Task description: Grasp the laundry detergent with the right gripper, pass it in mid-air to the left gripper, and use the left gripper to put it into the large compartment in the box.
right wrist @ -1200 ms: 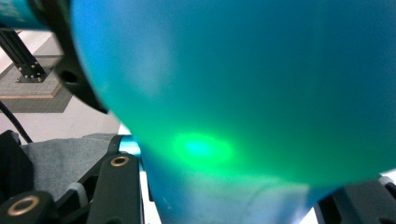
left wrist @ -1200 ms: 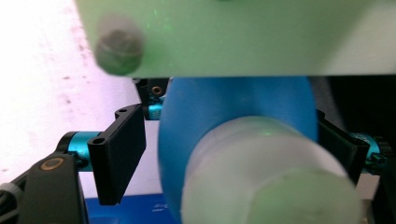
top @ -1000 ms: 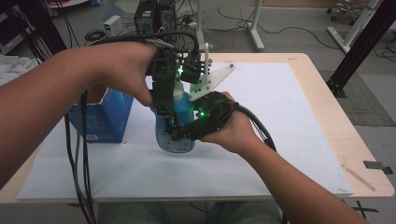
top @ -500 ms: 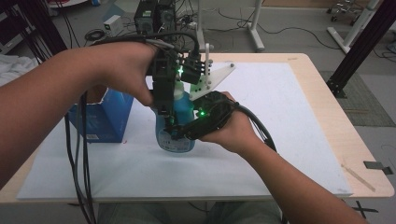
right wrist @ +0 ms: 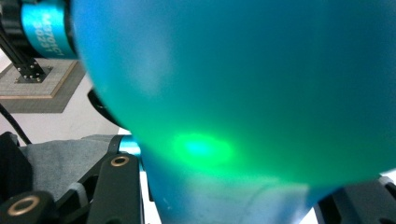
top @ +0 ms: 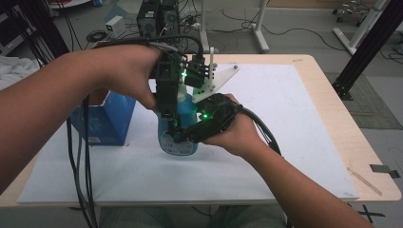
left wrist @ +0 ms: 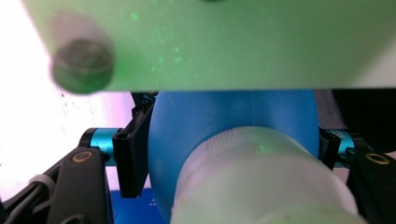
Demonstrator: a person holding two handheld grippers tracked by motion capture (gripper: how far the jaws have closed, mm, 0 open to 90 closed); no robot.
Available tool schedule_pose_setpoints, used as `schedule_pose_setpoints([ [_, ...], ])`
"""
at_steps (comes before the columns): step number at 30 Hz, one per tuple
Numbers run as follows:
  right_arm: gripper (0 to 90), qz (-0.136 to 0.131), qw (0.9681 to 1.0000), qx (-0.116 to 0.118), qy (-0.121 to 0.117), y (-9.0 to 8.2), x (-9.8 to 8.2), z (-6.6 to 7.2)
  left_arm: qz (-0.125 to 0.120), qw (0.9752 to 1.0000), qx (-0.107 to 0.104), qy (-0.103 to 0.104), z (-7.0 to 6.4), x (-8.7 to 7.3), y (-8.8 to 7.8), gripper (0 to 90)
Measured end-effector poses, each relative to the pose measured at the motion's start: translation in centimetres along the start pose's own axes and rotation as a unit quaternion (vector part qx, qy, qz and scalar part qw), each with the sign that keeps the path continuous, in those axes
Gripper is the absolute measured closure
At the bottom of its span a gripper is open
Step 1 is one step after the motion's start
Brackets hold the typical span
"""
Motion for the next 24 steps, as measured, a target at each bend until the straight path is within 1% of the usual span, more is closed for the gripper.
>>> schedule_pose_setpoints([
  [1,46.8,0.000,1.0000,0.002,0.002,-0.03,0.01,0.05,0.000,1.0000,-0.001,0.001,-0.02,0.00,0.00,35.1],
  [3,46.8,-0.001,1.0000,0.004,0.001,-0.01,0.03,0.07,-0.005,1.0000,0.001,-0.003,-0.12,0.07,0.10,35.5],
  [4,46.8,-0.001,1.0000,0.003,0.001,-0.01,0.03,0.07,0.001,1.0000,-0.002,0.003,-0.11,0.05,0.00,36.3],
  [5,46.8,-0.001,1.0000,0.003,0.001,-0.02,0.02,0.06,0.001,1.0000,-0.001,0.003,-0.13,0.05,0.01,37.2],
  [8,46.8,-0.001,1.0000,0.002,0.000,-0.03,0.03,0.05,-0.002,1.0000,0.000,0.003,-0.15,0.06,0.01,37.3],
  [10,46.8,-0.002,1.0000,0.003,0.000,-0.04,0.06,0.08,0.000,1.0000,0.000,0.008,-0.16,0.04,-0.07,37.5],
  [14,46.8,-0.002,1.0000,0.001,-0.001,-0.07,0.06,0.05,-0.002,1.0000,0.003,0.008,-0.24,0.04,-0.06,37.8],
  [18,46.6,-0.001,1.0000,0.005,-0.001,-0.06,0.05,0.17,0.001,1.0000,0.000,0.007,-0.34,0.01,-0.01,38.1],
  [21,46.2,-0.004,1.0000,0.009,-0.001,-0.07,0.08,0.25,0.001,1.0000,0.000,0.005,-0.47,0.03,-0.09,38.2],
  [24,45.6,-0.008,0.9999,0.007,-0.002,-0.08,0.15,0.26,0.002,1.0000,0.002,0.005,-0.53,0.07,-0.17,38.2],
])
Point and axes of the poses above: each handheld gripper's, and its own axes: y roughly forward along the jaws, x roughly out of its top, z roughly to its left, the point moved 5 cm from there along y, roughly forward along the jaws, and after that the axes turned 13 degrees about -x, right-handed, at the moved point
